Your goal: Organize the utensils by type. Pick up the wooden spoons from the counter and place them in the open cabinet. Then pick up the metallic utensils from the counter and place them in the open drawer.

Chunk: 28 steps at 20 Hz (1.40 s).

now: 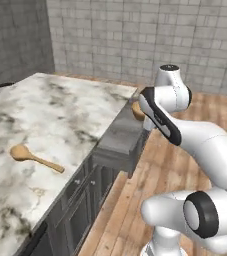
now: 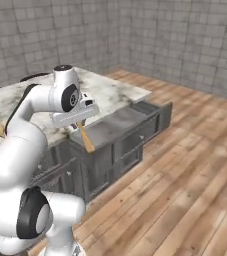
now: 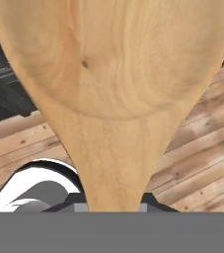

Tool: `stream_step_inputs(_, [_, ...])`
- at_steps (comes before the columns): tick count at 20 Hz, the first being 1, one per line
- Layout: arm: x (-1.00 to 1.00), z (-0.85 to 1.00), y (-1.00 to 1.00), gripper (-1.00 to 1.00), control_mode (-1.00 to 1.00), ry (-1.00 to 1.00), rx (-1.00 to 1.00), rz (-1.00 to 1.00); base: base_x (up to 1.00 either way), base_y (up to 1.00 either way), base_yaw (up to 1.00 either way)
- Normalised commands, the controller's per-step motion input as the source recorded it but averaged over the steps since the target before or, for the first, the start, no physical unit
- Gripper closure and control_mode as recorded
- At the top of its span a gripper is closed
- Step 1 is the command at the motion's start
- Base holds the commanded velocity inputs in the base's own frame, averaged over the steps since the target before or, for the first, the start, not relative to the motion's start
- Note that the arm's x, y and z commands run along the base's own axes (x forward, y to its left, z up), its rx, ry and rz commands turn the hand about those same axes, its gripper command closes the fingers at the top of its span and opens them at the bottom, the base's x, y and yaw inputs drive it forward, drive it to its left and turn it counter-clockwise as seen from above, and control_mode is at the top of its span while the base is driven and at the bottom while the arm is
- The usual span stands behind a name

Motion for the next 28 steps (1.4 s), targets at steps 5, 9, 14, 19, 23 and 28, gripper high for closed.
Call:
stream_step_inputs(5, [0.00,0.00,0.00,1.00,1.00,0.00,0.00,0.00,0.00,0.00,-1.00])
stream_step_inputs(9, [0.00,0.00,0.00,1.00,1.00,0.00,0.00,0.00,0.00,0.00,-1.00])
stream_step_inputs(14, [0.00,0.00,0.00,1.00,1.00,0.00,0.00,0.00,0.02,0.03,-1.00])
stream_step_inputs(19, [0.00,0.00,0.00,1.00,1.00,0.00,0.00,0.00,0.27,0.20,-1.00])
stream_step_inputs(23, [0.00,0.00,0.00,1.00,1.00,0.00,0.00,0.00,0.34,0.25,-0.95])
stream_step_inputs(28, [0.00,0.00,0.00,1.00,1.00,0.00,0.00,0.00,0.44,0.33,-0.80])
